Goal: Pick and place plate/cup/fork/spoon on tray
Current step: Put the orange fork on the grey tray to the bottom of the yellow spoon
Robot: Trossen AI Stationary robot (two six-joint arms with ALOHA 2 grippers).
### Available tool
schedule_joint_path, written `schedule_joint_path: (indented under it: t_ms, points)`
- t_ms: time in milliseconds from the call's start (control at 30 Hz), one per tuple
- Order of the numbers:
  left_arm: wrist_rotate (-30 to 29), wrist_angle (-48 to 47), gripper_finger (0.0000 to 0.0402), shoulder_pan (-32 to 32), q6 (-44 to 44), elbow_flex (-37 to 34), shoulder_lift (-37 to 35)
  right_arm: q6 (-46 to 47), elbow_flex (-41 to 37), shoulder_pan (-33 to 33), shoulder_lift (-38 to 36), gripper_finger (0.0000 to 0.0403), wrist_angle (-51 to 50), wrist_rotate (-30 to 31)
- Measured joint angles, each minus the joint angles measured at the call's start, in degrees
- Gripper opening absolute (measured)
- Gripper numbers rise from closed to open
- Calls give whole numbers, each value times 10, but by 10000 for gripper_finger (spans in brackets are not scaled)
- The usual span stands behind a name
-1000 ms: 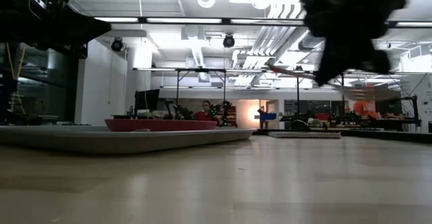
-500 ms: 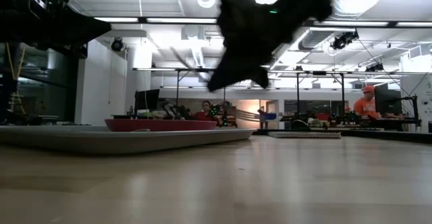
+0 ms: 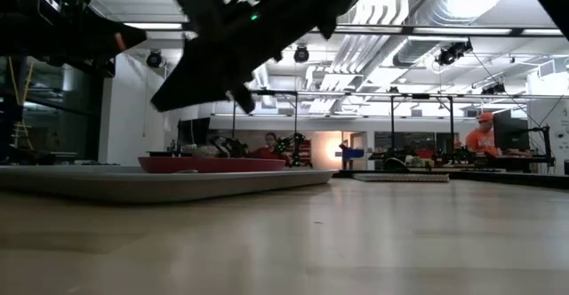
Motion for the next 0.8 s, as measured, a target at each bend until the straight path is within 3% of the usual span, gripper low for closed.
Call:
schedule_joint_path:
  t_ms: [333, 800]
  points:
    - [0, 0, 3, 0, -1, 0, 0, 46, 71, 0, 95, 0, 5, -2]
    - [0, 0, 3, 0, -1, 0, 0, 63, 75, -4, 106, 32, 9, 31]
